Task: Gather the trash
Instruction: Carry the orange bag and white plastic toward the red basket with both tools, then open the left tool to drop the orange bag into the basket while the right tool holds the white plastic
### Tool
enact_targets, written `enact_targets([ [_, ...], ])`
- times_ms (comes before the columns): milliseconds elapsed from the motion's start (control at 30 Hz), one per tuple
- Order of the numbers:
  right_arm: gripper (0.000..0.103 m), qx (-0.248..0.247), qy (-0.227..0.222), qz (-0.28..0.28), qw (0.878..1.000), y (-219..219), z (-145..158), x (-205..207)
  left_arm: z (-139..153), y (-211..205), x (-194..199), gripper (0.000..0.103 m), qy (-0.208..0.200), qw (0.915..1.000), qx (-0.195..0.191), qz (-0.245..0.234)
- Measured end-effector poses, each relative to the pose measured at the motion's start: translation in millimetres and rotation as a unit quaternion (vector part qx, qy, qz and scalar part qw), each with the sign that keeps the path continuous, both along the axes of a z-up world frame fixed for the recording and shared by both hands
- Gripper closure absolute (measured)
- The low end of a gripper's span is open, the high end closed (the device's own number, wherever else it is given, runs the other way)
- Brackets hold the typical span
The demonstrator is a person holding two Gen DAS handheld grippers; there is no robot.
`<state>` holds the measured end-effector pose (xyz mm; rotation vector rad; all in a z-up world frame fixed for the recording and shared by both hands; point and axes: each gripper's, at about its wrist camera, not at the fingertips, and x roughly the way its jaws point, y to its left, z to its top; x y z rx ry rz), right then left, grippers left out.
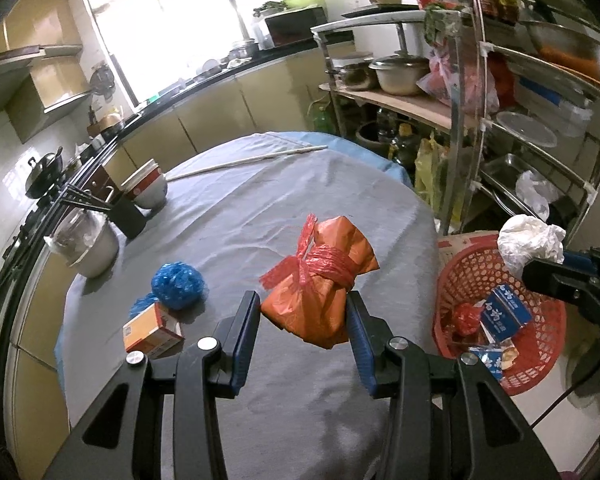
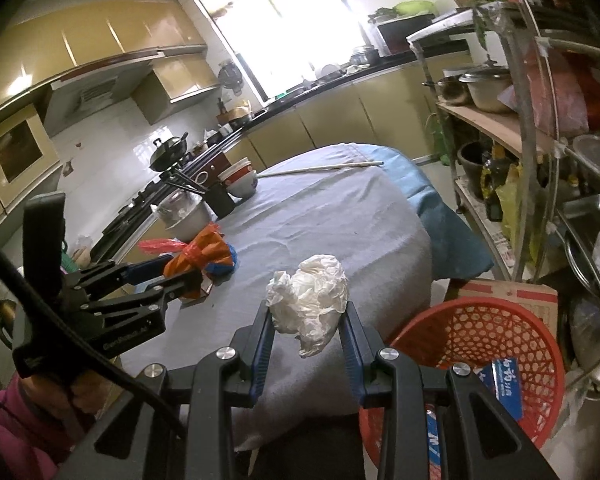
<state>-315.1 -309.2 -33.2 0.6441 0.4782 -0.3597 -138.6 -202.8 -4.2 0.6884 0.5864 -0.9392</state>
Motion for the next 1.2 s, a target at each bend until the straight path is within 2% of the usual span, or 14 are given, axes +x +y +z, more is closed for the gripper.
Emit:
enact_targets([
  [633,0.068,0.029,0.009,-0.043,0.999,-18,-25,-40,-18,-34,-48,0.058,-0.016,0.9974,0.034,-0.062],
  [1200,0.068,0.059,0.033,-0.118,0.991,-43,-53,-101,-35,-73,-101,0.058,-0.008,0.9875,0.057,-0.147],
])
